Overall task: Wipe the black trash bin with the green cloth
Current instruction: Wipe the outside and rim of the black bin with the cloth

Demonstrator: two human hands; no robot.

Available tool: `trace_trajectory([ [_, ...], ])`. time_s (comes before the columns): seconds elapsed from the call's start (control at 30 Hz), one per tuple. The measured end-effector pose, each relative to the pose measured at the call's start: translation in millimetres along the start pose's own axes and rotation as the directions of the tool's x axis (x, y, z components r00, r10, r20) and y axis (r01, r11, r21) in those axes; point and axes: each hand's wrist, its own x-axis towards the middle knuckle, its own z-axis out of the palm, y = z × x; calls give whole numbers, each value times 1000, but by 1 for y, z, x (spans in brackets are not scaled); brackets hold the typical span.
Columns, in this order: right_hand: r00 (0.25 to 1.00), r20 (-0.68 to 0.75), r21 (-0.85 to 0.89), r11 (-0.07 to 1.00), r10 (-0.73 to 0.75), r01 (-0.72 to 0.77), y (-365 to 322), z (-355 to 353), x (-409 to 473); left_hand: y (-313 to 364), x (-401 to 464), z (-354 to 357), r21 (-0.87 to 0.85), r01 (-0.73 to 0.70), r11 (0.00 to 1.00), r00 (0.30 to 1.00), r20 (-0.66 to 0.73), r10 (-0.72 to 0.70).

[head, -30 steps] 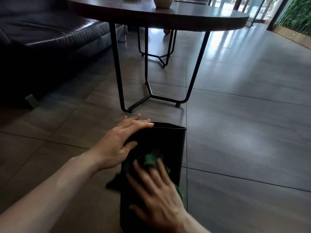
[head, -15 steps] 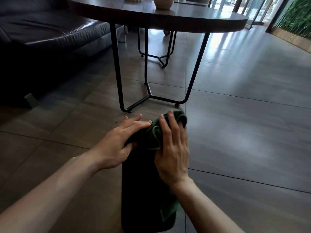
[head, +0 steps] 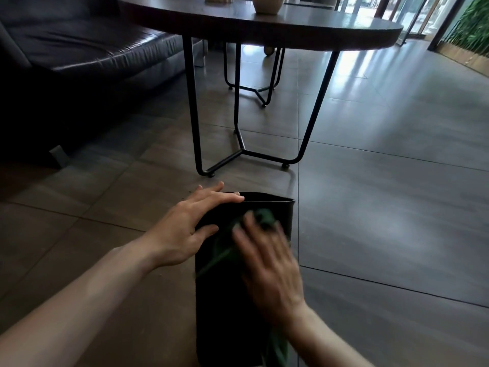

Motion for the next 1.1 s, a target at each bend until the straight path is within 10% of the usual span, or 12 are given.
trace_trajectory([
  [0.13, 936, -119, 73, 943, 333, -326, 5, -7, 51, 0, 2, 1, 14, -2, 1000, 1000, -16, 2],
  [0.4, 931, 150, -88, 933, -334, 349, -26, 23, -50, -7, -4, -4, 26, 26, 999, 1000, -18, -26],
  [0.53, 900, 200, -63, 911, -388, 407, -19, 17, -51, -6, -6, -4, 18, 23, 1000, 1000, -18, -23],
  [0.83, 997, -15, -29, 996, 79, -80, -1, 2, 30, 0, -3, -1, 43, -1, 999, 1000, -16, 2],
  [1.1, 892, 230, -99, 902, -390, 420, -12, 9, -58, -3, -8, -3, 24, -10, 1000, 1000, 1, 10],
])
